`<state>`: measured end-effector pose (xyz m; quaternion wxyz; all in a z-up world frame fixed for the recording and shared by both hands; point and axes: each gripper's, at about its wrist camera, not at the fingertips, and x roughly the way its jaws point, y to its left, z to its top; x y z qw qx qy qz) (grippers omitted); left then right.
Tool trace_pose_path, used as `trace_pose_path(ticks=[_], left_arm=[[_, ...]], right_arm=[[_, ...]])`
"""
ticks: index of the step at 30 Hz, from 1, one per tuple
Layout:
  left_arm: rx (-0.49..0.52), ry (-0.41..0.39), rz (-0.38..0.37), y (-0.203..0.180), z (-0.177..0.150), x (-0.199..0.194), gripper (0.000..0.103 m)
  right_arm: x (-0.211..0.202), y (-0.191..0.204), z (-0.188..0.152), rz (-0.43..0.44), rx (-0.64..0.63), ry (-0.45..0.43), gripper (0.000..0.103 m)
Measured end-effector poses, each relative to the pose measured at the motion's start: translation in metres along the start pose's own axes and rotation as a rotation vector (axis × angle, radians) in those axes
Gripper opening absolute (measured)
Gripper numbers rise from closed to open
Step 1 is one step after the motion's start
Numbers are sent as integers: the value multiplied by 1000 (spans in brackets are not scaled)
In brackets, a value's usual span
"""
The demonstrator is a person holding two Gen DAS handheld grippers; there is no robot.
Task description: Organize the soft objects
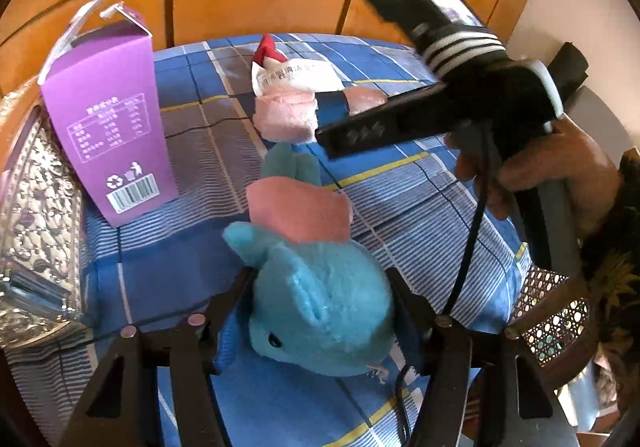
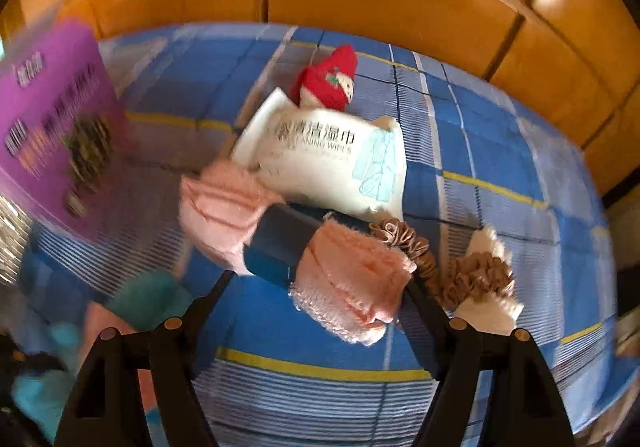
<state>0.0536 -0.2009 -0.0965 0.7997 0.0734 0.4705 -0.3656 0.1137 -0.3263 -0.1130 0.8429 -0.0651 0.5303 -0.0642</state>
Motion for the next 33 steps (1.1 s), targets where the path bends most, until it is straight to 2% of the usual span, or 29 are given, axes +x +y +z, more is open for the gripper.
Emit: trace_pose_path(ticks=[1, 2, 6, 10, 11, 13, 15, 16, 18, 21, 24, 27, 28, 29, 30, 31, 33], left_arm=[[5, -3, -1, -1, -1, 0, 58], [12, -7, 0, -1, -1, -1, 54], [-4, -18, -12, 4, -6, -7, 51], [-59, -20, -30, 15, -9, -11, 50], [-69, -19, -29, 17, -11, -12, 51], [-77, -25, -23, 19, -13, -14, 51], [-69, -25, -13, 17, -15, -17, 51], [-69, -24, -12, 17, -16, -18, 51], [-72, -21, -12, 19, -16, -18, 51], [-81, -19, -22, 25, -18, -20, 51], [-94, -25, -32, 29, -21, -22, 51], [-94, -31, -33, 29, -23, -22, 51], [-91, -33, -29, 28, -23, -22, 51], [-89, -34, -26, 28, -24, -23, 51], [-88, -36, -24, 28, -25, -23, 51], [-87, -37, -23, 28, -25, -24, 51], [-86, -42, -24, 30, -27, -25, 51]], right_arm=[[1, -1, 0, -5, 2, 16, 37], [2, -4, -1, 23, 11, 21, 27], [0, 0, 0, 98, 2, 8, 25], [6, -1, 1, 153, 22, 49, 25], [8, -5, 1, 180, 44, 67, 26], [6, -10, 3, 175, 66, 48, 29], [0, -15, 4, 159, 77, 17, 46], [-3, -17, 3, 145, 83, 11, 50], [-9, -20, 3, 87, 92, -6, 67], [-25, -14, 4, 26, 47, -26, 67], [-30, 9, 13, -13, -119, -36, 70], [-11, 34, 20, -79, -271, 18, 69], [-2, 39, 19, -84, -297, 29, 68], [6, 41, 18, -93, -297, 40, 61], [13, 41, 19, -100, -282, 54, 38], [18, 39, 19, -100, -260, 62, 38], [12, 30, 17, -70, -182, 45, 31]])
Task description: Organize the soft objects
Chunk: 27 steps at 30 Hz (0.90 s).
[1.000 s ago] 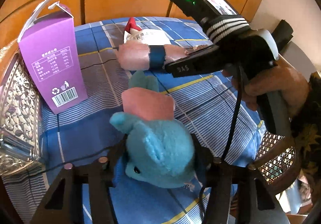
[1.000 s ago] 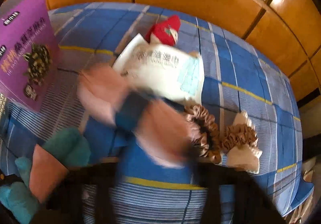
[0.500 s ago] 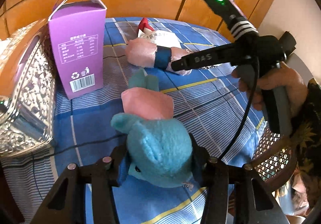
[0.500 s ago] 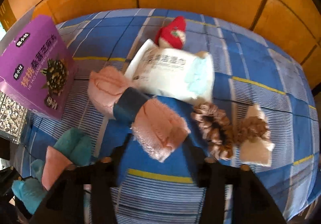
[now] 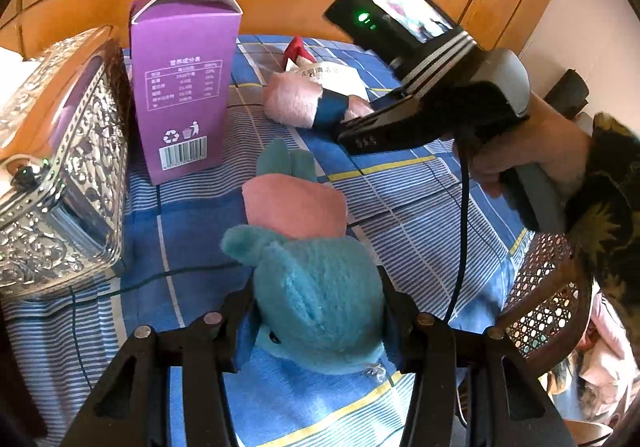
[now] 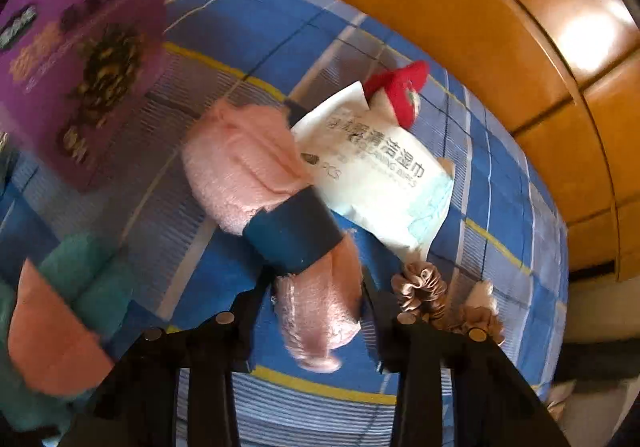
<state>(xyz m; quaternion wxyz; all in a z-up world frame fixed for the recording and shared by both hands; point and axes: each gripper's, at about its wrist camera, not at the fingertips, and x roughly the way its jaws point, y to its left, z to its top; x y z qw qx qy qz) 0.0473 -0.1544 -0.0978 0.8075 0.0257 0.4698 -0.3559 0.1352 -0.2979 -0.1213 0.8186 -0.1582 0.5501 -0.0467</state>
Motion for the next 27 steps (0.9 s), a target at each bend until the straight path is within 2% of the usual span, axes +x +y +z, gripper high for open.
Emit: trace_pose_path(ticks=[3, 5, 7, 11, 16, 19, 23, 27], left_arm=[[3, -3, -5, 1, -1, -1, 51], [7, -6, -6, 0, 0, -1, 51], [-1, -4, -11, -1, 2, -1, 51], [11, -17, -15, -9, 12, -7, 51], [37, -67, -36, -26, 41, -25, 51], [49, -95, -55, -39, 70, -33, 51], [45, -129, -60, -48, 125, -37, 51], [6, -179, 5, -37, 181, -37, 51]], right_arm=[[-17, -18, -16, 66, 127, -20, 31], [-25, -37, -28, 136, 280, -27, 31], [-20, -56, -42, 209, 422, 5, 31], [-1, -68, -56, 212, 537, 67, 33], [5, -73, -53, 220, 551, 67, 34], [10, -79, -53, 249, 580, 69, 34], [12, -83, -55, 250, 570, 69, 35], [10, -76, -55, 239, 550, 70, 37]])
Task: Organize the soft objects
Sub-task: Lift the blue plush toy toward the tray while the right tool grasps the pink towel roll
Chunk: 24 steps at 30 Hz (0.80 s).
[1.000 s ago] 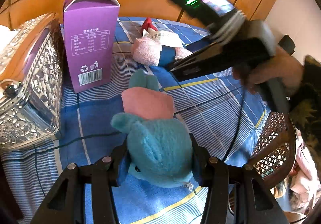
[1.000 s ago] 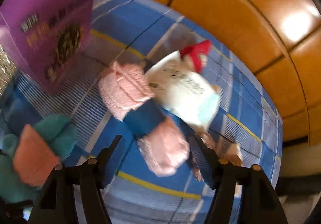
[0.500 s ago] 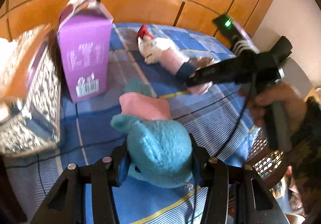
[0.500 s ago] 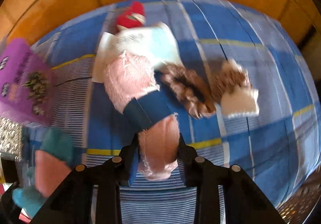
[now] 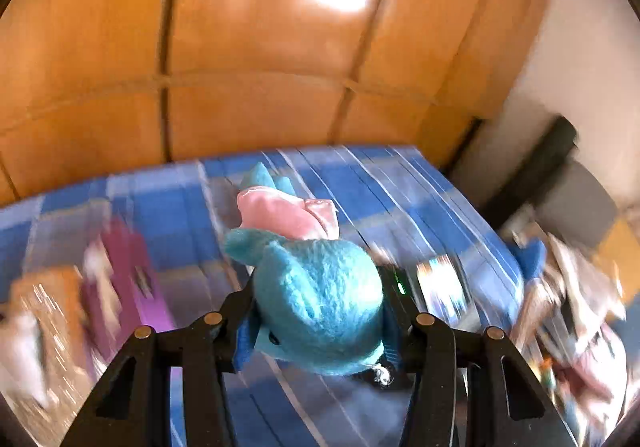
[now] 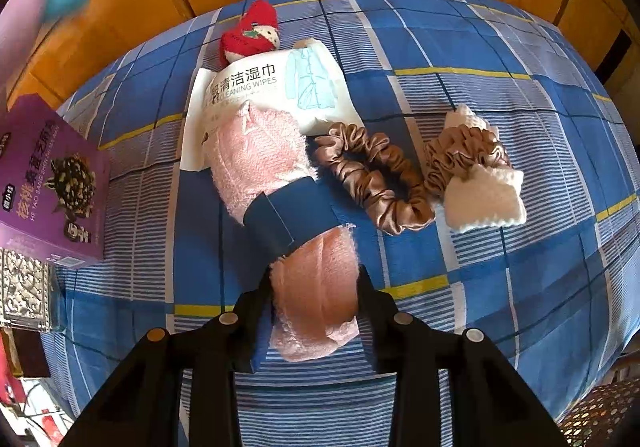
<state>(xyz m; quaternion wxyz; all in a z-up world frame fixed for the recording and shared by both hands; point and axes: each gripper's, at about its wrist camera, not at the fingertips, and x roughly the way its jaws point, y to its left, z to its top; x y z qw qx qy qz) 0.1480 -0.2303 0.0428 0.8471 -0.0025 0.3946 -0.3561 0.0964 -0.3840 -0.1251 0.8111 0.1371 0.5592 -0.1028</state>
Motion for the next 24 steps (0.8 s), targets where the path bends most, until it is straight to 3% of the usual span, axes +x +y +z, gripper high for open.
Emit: trace_pose_path(ticks=[5, 9, 16, 24], left_arm=[[-163, -122, 162, 65, 44, -27, 52], [-257, -202, 298, 127, 29, -79, 52], [-387, -232, 489, 207, -67, -163, 53], [-567, -184, 615, 242, -198, -217, 53]], right_arm=[[-2, 9, -4, -33, -36, 1, 39], [3, 10, -2, -57, -62, -5, 39], [2, 18, -3, -110, -116, -25, 39], [8, 24, -5, -138, -150, -32, 39]])
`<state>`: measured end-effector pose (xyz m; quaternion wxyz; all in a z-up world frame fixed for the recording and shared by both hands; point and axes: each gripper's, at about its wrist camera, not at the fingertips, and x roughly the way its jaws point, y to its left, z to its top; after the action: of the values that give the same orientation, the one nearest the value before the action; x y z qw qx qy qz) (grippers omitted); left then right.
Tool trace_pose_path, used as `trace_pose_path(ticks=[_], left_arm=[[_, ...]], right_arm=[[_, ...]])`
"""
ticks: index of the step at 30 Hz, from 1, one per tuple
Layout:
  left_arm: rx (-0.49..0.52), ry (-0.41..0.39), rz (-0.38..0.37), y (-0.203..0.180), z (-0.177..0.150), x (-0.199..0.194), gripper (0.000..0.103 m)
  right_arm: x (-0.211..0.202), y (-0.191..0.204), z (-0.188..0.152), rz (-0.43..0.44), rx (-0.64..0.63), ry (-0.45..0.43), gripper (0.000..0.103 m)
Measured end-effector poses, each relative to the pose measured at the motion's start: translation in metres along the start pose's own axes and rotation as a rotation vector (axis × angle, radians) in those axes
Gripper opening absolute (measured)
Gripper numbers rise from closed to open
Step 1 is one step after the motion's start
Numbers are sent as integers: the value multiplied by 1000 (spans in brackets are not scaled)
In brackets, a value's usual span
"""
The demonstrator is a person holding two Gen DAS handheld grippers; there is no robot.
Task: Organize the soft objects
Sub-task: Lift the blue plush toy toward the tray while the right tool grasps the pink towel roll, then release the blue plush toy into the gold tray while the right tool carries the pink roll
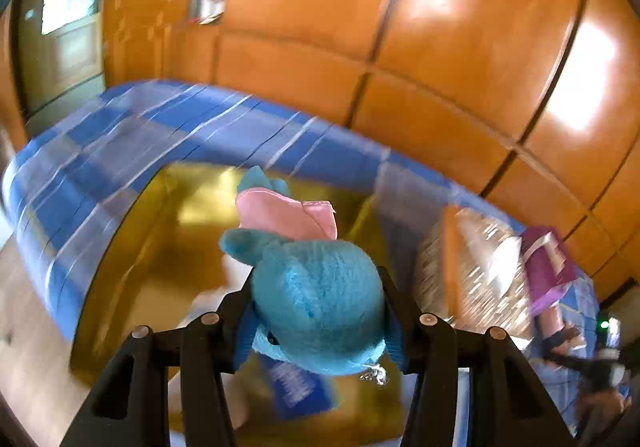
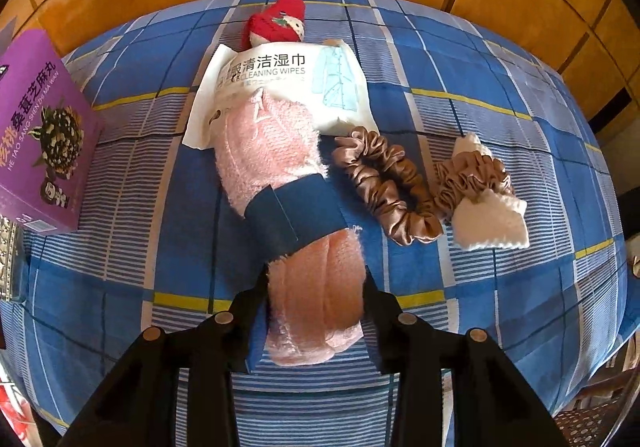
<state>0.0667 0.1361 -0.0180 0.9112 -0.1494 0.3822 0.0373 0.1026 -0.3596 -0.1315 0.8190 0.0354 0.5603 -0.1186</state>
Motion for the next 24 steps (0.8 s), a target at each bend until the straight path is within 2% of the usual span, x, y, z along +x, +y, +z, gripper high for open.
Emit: trace_pose_path(ticks=[3, 7, 10, 15, 17, 21, 24], left_arm=[[-23, 10, 32, 20, -23, -5, 53], [-33, -13, 92, 30, -34, -4, 57], [-44, 8, 115, 41, -41, 3, 60], [-55, 19, 124, 49, -46, 10, 69], [-49, 6, 131, 49, -46, 7, 78], [-36, -43, 150, 50, -44, -3, 81], [-28, -63, 170, 52, -41, -9, 82]], right_arm=[[1, 3, 0, -14, -19, -8, 38], [-7, 3, -2, -30, -41, -20, 38], [-10, 10, -4, -48, -61, -29, 37], [-16, 18, -10, -74, -80, -44, 36], [-19, 23, -12, -87, -91, -53, 35], [-25, 31, -19, -100, -96, -65, 32], [-34, 33, -25, -69, -70, -77, 31]])
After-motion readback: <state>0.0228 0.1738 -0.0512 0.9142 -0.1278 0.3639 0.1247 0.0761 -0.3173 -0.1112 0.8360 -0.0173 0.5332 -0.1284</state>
